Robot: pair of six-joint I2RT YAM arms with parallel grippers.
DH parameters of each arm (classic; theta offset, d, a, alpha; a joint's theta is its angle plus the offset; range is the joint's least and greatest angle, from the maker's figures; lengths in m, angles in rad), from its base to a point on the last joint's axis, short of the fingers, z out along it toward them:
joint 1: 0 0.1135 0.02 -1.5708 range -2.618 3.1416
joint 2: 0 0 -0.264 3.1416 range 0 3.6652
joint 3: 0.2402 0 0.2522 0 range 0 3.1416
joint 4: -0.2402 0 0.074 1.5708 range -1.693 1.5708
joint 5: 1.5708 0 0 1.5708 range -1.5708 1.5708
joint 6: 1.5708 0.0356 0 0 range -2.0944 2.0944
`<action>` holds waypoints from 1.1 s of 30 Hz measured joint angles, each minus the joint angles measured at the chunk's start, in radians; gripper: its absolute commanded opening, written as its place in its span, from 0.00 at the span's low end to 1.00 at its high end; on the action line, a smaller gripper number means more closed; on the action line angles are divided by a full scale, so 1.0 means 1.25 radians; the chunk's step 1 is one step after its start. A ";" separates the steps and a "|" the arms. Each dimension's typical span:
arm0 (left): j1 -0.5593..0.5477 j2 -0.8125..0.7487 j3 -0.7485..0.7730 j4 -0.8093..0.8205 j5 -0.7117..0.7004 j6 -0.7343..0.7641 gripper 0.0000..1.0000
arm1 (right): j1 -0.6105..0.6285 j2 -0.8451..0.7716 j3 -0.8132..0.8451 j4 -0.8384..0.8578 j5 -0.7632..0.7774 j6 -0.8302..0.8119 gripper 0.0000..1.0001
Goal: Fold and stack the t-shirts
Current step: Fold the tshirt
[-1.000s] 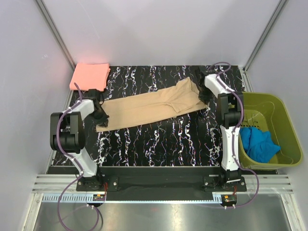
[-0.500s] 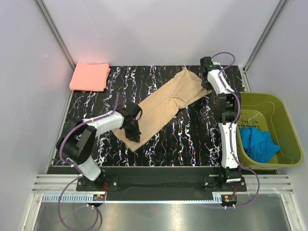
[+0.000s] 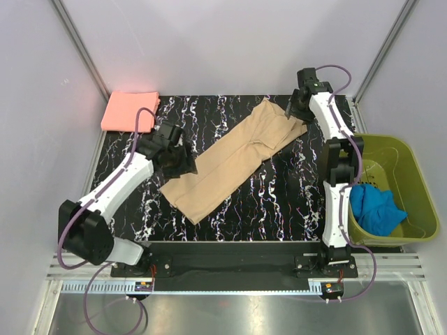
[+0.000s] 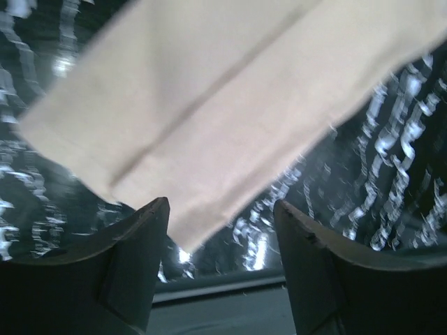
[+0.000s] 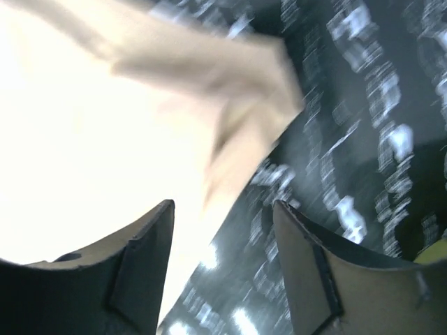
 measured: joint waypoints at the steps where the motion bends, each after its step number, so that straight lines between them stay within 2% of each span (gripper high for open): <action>1: 0.024 0.006 0.000 0.001 0.002 0.012 0.70 | 0.002 -0.026 -0.026 0.005 -0.026 0.013 0.66; 4: 0.097 0.027 -0.011 0.023 0.020 0.041 0.69 | 0.030 -0.108 -0.101 0.007 -0.111 0.050 0.63; 8: 0.169 0.068 -0.016 0.054 0.063 0.067 0.69 | 0.136 -0.163 -0.166 0.023 -0.181 0.077 0.61; 14: 0.177 0.121 -0.017 0.082 0.109 0.089 0.72 | 0.331 -0.167 -0.279 0.044 -0.244 0.098 0.65; 17: 0.176 0.113 -0.018 0.096 0.118 0.090 0.73 | 0.380 -0.149 -0.288 0.034 -0.243 0.092 0.65; 20: 0.176 0.101 -0.021 0.108 0.118 0.091 0.72 | 0.408 -0.145 -0.320 0.037 -0.222 0.075 0.60; 25: 0.176 0.087 -0.044 0.118 0.124 0.090 0.72 | 0.417 -0.145 -0.440 0.079 -0.188 0.049 0.44; 28: 0.179 0.084 -0.060 0.121 0.132 0.090 0.72 | 0.414 -0.149 -0.489 0.096 -0.178 0.039 0.39; 33: 0.185 0.063 -0.069 0.123 0.139 0.091 0.72 | 0.414 -0.157 -0.507 0.112 -0.159 0.033 0.38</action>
